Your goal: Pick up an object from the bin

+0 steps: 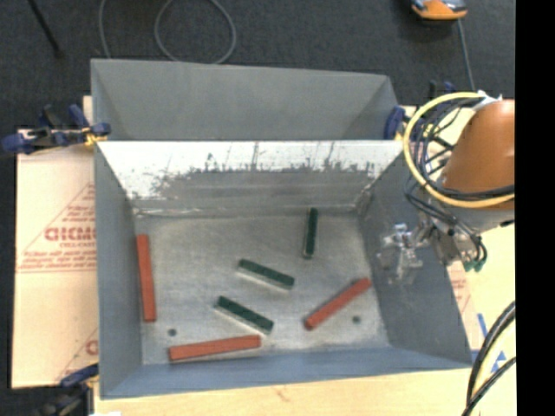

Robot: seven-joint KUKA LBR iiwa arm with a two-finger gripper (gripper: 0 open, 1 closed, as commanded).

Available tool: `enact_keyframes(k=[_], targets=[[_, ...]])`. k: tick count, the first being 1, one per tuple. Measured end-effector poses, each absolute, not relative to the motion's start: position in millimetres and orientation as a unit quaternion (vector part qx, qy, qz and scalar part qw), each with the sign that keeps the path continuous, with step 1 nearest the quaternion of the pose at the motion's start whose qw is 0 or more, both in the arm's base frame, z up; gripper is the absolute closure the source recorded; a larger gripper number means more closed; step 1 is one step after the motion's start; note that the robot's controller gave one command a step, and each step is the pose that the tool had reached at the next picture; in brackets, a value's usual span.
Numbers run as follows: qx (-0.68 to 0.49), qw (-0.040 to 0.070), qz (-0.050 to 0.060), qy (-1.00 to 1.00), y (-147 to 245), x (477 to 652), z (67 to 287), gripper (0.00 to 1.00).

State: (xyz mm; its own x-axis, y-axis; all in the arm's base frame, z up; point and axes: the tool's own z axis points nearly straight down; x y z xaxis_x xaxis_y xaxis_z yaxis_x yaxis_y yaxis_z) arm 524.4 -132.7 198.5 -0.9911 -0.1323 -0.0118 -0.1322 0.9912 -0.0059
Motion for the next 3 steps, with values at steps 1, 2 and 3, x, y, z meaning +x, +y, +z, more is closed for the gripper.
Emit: enact_keyframes(k=[1,2,3], targets=[[-0.068,0.002,-0.001,0.998,-132,522.8,194,0.00],[-0.091,0.002,0.000,0.996,-95,577.4,68,0.00],[-0.091,0.004,-0.001,0.996,-97,578.0,72,1.00]])
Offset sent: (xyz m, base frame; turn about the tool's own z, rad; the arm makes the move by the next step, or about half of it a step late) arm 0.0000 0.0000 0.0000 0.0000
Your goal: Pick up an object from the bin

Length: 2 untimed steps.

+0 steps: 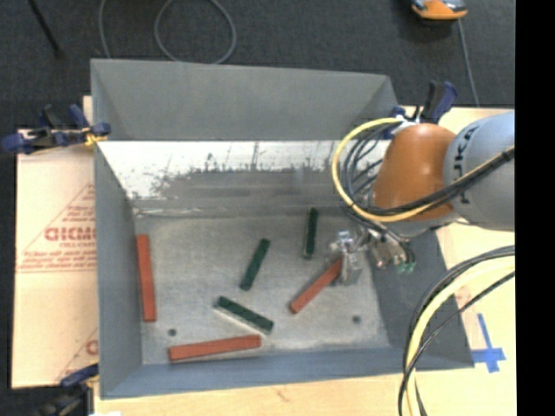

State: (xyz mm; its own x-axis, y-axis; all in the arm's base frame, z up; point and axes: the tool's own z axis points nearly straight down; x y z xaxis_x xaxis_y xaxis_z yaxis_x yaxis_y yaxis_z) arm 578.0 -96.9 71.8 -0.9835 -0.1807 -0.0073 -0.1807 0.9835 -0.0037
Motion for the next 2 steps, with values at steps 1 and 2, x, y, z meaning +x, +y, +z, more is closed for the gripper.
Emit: enact_keyframes(k=[1,2], targets=[[-0.091,0.004,-0.002,0.996,-97.0,577.9,71.8,0.00],[-0.092,0.004,-0.002,0.996,-97.1,577.9,71.8,1.00]])
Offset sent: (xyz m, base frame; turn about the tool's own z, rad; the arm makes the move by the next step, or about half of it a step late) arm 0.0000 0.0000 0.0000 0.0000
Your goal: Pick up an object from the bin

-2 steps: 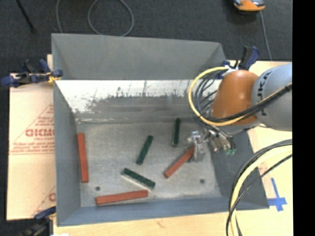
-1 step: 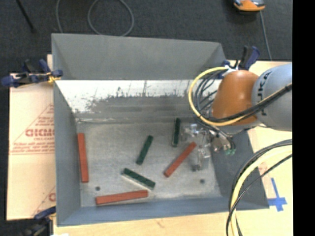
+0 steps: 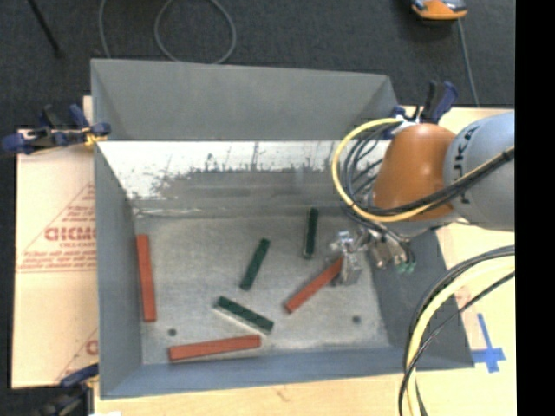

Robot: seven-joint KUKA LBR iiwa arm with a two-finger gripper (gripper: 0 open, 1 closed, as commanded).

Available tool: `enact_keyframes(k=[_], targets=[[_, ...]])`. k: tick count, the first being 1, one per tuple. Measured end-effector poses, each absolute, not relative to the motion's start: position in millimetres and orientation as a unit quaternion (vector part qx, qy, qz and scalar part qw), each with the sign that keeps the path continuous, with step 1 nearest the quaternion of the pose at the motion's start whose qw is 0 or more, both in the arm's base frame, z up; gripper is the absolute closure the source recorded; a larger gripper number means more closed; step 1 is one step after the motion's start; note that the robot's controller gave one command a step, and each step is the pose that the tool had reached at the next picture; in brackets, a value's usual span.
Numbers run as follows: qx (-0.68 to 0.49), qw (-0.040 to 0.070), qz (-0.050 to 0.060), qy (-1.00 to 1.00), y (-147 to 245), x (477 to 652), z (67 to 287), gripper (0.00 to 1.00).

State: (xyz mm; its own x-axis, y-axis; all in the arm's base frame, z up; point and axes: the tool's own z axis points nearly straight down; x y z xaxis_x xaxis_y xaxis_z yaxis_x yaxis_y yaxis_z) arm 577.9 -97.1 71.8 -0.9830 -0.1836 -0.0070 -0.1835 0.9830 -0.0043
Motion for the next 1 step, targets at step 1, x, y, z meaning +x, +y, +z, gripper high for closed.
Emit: enact_keyframes(k=[1], targets=[[-0.093,0.004,-0.002,0.996,-97.1,577.9,71.8,0.00]])
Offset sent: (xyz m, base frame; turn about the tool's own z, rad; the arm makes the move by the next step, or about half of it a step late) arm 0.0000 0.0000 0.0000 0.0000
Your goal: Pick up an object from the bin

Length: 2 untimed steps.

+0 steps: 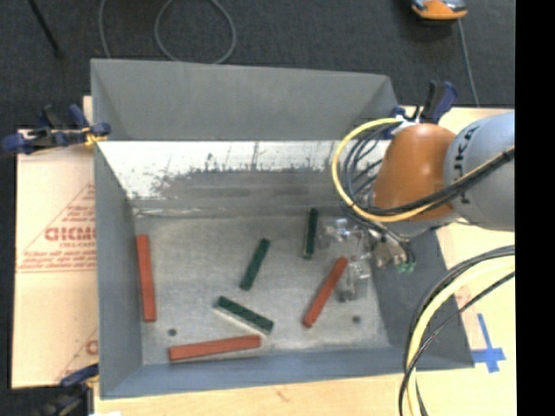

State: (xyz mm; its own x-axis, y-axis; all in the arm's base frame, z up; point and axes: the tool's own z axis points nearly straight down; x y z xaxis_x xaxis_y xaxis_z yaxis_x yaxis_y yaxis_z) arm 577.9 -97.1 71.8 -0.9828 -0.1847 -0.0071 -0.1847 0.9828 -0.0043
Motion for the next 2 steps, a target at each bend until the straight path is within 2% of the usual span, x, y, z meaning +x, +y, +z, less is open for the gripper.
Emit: enact_keyframes(k=[1,2], targets=[[-0.093,0.004,-0.002,0.996,-97,577.9,72,1.00],[-0.092,0.005,-0.002,0.996,-109,520.7,204,1.00]])
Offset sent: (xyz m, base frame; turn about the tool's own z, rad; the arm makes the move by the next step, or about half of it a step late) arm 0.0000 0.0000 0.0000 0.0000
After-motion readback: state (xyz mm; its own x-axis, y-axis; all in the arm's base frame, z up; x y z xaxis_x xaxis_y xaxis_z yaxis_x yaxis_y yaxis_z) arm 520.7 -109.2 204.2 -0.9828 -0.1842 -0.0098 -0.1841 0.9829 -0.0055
